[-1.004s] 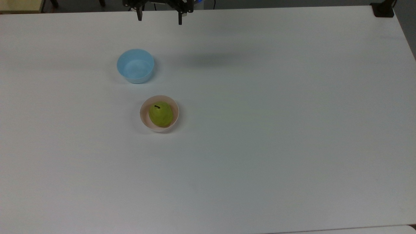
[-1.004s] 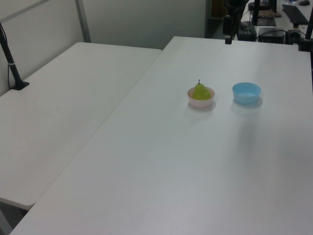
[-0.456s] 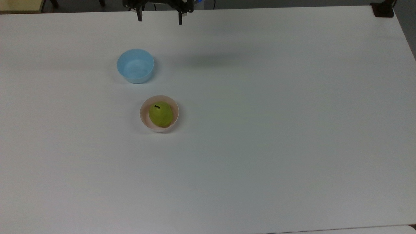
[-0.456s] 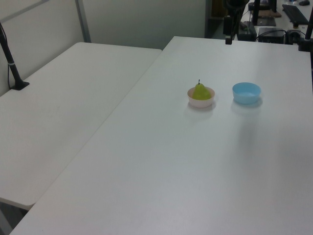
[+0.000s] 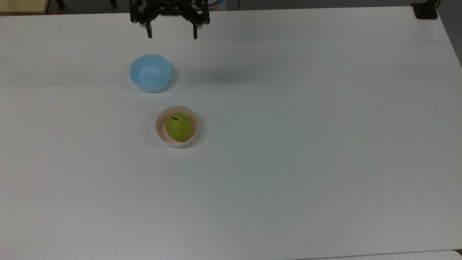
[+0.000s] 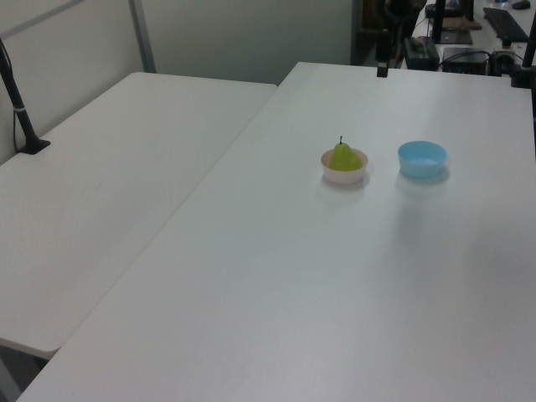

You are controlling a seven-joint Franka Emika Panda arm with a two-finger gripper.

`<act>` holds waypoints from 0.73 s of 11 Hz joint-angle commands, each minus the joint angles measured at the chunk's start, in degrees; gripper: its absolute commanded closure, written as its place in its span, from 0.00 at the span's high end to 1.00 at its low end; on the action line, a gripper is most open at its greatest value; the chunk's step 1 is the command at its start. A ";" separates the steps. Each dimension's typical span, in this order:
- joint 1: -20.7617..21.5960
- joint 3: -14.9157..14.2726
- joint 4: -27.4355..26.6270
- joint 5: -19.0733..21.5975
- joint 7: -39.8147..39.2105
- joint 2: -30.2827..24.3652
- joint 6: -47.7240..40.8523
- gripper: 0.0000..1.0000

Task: Pick up a pear from the bowl
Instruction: 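Move the open gripper over the pink bowl and lower onto the pear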

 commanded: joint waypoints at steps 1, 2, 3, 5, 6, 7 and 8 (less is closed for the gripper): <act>-1.79 -0.33 -0.94 -0.04 -4.27 3.85 6.59 1.00; -2.41 -0.33 -0.94 0.05 -5.76 5.25 8.18 1.00; -3.20 -0.33 -1.03 0.05 -7.17 6.83 9.59 1.00; -3.38 -0.24 -1.29 -0.04 -8.15 10.17 12.66 1.00; -3.29 -0.07 -1.29 -0.13 -8.15 12.02 13.72 1.00; -3.12 -0.07 -1.29 -0.13 -7.89 13.95 15.04 1.00; -2.94 0.11 -1.47 -0.39 -7.45 15.45 16.61 1.00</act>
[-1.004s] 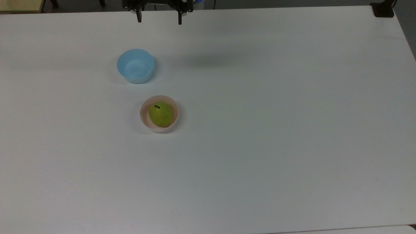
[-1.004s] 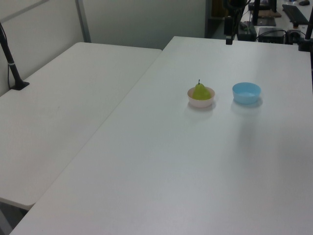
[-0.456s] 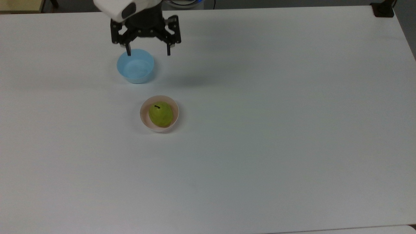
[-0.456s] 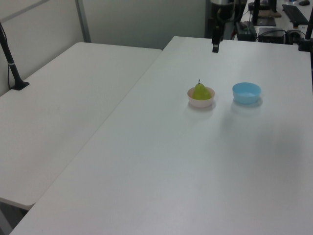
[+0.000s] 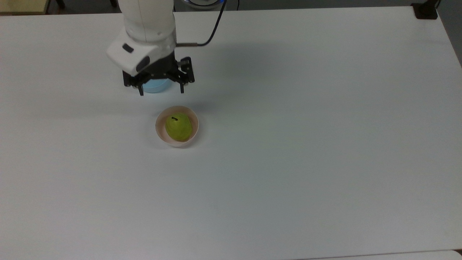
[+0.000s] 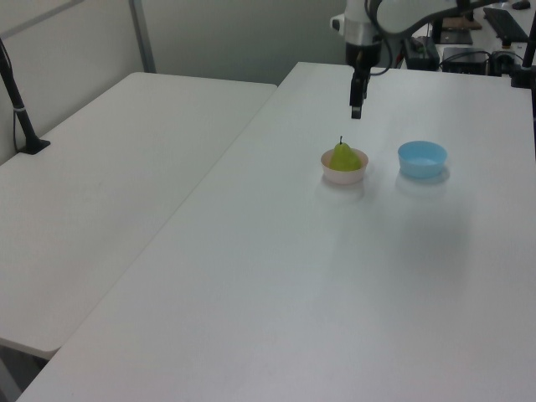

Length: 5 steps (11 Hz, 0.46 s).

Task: Pick up a pear from the bowl
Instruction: 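Move the open gripper over the pink bowl and lower onto the pear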

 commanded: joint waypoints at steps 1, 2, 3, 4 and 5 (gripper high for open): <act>0.59 0.20 -1.20 -0.74 -0.39 3.98 5.52 1.00; 0.59 0.20 -1.38 -0.74 -0.13 5.04 7.02 1.00; 0.59 0.20 -1.39 -0.74 0.13 6.35 7.12 0.96; 0.59 0.28 -1.30 -0.83 0.05 7.24 7.12 0.91; 0.59 0.37 -1.39 -0.92 -0.21 7.85 7.21 0.86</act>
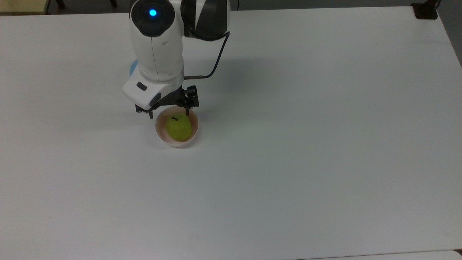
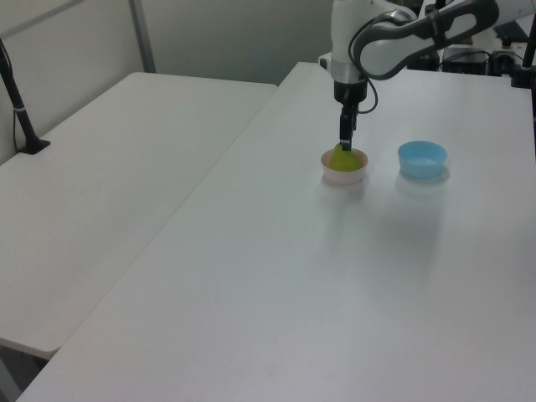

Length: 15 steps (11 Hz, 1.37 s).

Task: Pick up a pear from the bowl
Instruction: 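Move the open gripper over the pink bowl and lower onto the pear, then close the gripper around the green pear's top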

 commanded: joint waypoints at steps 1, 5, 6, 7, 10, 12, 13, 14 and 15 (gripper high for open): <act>0.45 0.08 -0.87 -0.92 -0.30 1.21 1.46 0.84; 0.89 0.08 -2.10 -1.01 -0.39 2.18 3.56 0.84; 0.89 0.08 -2.10 -1.01 -0.39 2.62 3.56 0.84; 0.98 0.08 -2.10 -1.09 -0.39 2.71 3.65 0.84; 0.98 0.08 -2.10 -1.09 -0.39 3.32 4.53 0.79; 1.16 0.08 -2.10 -1.09 -0.65 3.32 4.62 0.55; 1.16 0.08 -2.10 -1.09 -0.66 3.32 4.62 0.42; 1.24 0.08 -2.01 -1.09 -0.57 3.15 4.36 0.32; 1.16 0.08 -2.01 -1.09 -0.48 2.63 3.92 0.29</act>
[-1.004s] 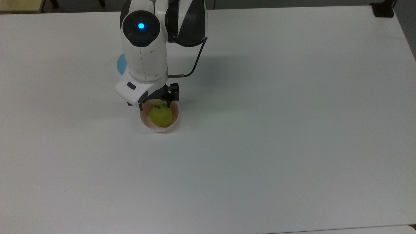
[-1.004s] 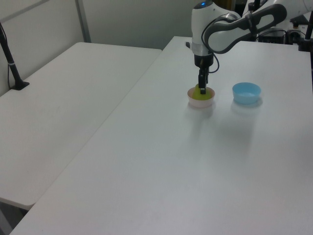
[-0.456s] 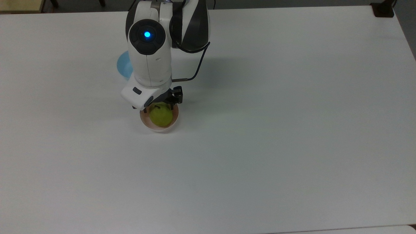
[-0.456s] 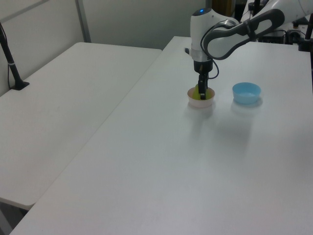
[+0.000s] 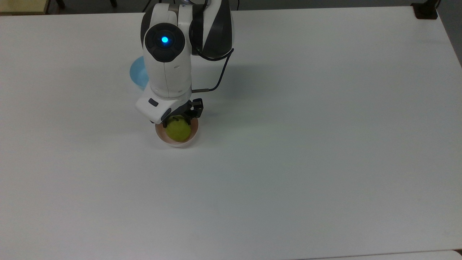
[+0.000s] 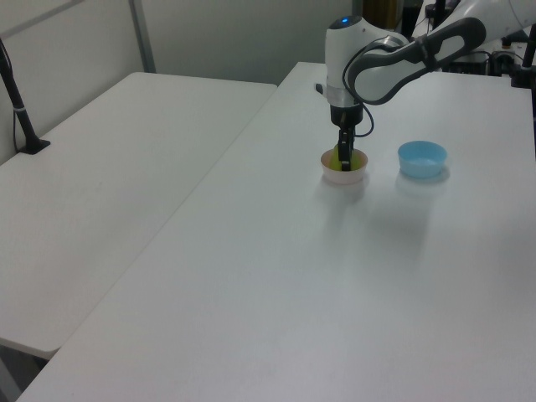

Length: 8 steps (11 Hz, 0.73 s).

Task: Pick up a pear from the bowl
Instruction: 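Close the gripper around the green pear's top, then lift the pear up out of the pink bowl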

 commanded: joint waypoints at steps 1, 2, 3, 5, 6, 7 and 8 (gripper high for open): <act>0.55 -0.22 -1.02 -1.00 -0.02 -2.00 0.88 0.29; 0.55 -0.04 -0.85 -1.00 0.16 -2.97 -0.25 0.29; 0.55 -0.04 -0.41 -1.00 0.16 -4.02 -2.78 0.29; 0.55 -0.04 -0.06 -0.56 0.25 -6.75 -4.91 0.29; 0.55 -0.04 1.60 -0.30 0.25 -7.11 -6.66 0.29; 0.29 -0.13 3.10 -0.21 -0.01 -7.37 -8.42 0.29; -0.06 -0.56 4.33 -0.20 -0.19 -7.55 -8.78 0.29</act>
